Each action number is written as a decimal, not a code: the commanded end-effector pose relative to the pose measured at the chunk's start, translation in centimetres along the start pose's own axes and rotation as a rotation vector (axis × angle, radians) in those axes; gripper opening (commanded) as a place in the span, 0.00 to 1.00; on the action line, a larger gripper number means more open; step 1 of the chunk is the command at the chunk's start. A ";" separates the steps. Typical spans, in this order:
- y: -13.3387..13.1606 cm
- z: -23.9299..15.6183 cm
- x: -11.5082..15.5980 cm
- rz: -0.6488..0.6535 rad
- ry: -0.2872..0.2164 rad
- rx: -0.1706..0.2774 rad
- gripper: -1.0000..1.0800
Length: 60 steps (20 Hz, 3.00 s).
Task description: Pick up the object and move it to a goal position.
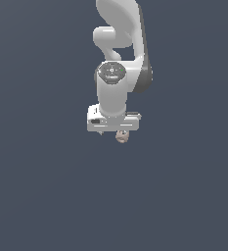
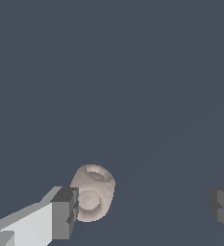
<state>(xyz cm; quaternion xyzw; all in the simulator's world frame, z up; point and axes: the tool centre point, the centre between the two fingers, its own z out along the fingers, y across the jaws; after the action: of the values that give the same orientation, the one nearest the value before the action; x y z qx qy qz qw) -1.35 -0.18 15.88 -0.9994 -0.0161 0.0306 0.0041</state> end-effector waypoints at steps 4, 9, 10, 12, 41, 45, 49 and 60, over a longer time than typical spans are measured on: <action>0.5 0.0 0.0 0.007 0.000 0.003 0.96; 2.2 0.1 0.1 0.027 0.000 0.014 0.96; 2.3 0.0 0.1 0.027 0.000 0.015 0.96; 2.4 0.0 0.1 0.025 0.000 0.015 0.96; -4.4 6.5 -5.4 0.326 0.053 0.001 0.96; -5.0 7.1 -6.1 0.356 0.059 0.002 0.96; -5.3 7.4 -6.4 0.370 0.062 0.002 0.96; -5.3 9.3 -6.4 0.370 0.061 0.002 0.96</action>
<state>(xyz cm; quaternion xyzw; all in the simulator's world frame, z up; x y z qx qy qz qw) -8.40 4.95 7.68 -0.9858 0.1680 0.0000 0.0001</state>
